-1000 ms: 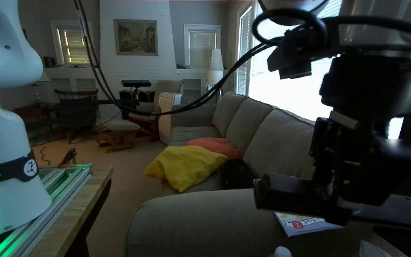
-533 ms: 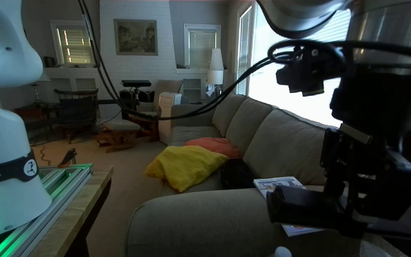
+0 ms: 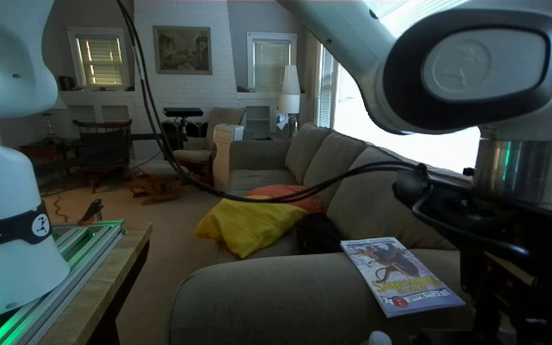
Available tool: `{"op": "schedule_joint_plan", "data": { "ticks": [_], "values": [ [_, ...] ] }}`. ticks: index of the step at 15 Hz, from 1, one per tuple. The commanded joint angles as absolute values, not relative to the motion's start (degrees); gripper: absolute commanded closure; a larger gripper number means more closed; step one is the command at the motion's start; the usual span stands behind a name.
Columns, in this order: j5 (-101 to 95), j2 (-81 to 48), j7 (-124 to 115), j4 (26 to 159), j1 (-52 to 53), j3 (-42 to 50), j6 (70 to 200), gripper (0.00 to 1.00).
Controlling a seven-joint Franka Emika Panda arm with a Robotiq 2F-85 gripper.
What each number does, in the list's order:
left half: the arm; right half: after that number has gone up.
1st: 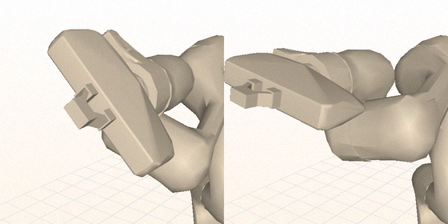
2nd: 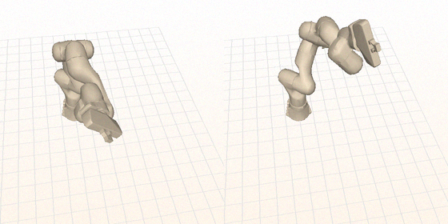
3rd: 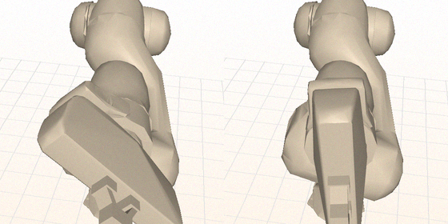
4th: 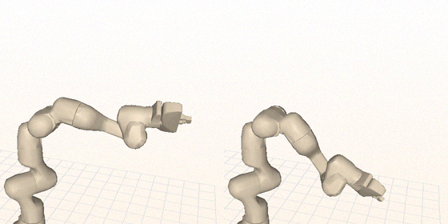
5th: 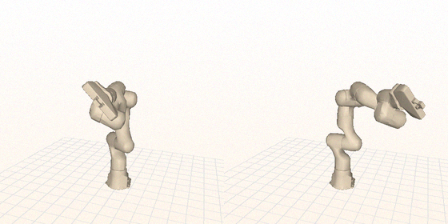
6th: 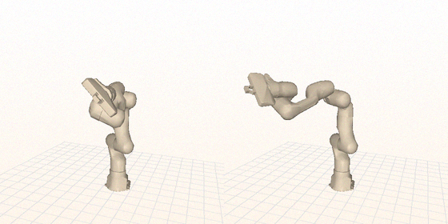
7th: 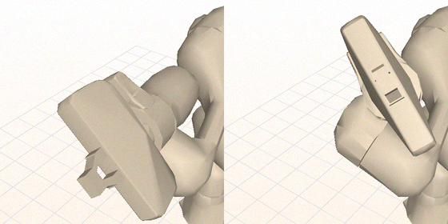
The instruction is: Put the black remote on the side table
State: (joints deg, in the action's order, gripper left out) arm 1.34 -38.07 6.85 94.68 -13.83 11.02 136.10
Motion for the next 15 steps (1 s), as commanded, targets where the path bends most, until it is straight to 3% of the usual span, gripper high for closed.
{"op": "schedule_joint_plan", "data": {
  "ticks": [1, 3, 4, 5, 8, 9, 15],
  "values": [
    [-3.37, -44.33, 11.60, 87.60, -15.08, 10.38, 137.15, 0.68],
    [-4.24, -47.34, 11.86, 84.24, -15.20, 10.47, 136.59, 0.68],
    [-2.92, -43.66, 10.27, 89.34, -14.98, 10.09, 137.11, 0.68],
    [-3.01, -44.50, 10.31, 88.63, -15.03, 10.09, 137.10, 0.43],
    [-3.00, -44.64, 10.28, 88.67, -15.02, 10.04, 137.10, 0.43],
    [-3.00, -44.63, 10.28, 88.67, -15.02, 10.04, 137.10, 0.68],
    [-8.26, -53.79, 8.03, 83.85, -11.66, 11.99, 136.52, 0.68]
  ]
}}
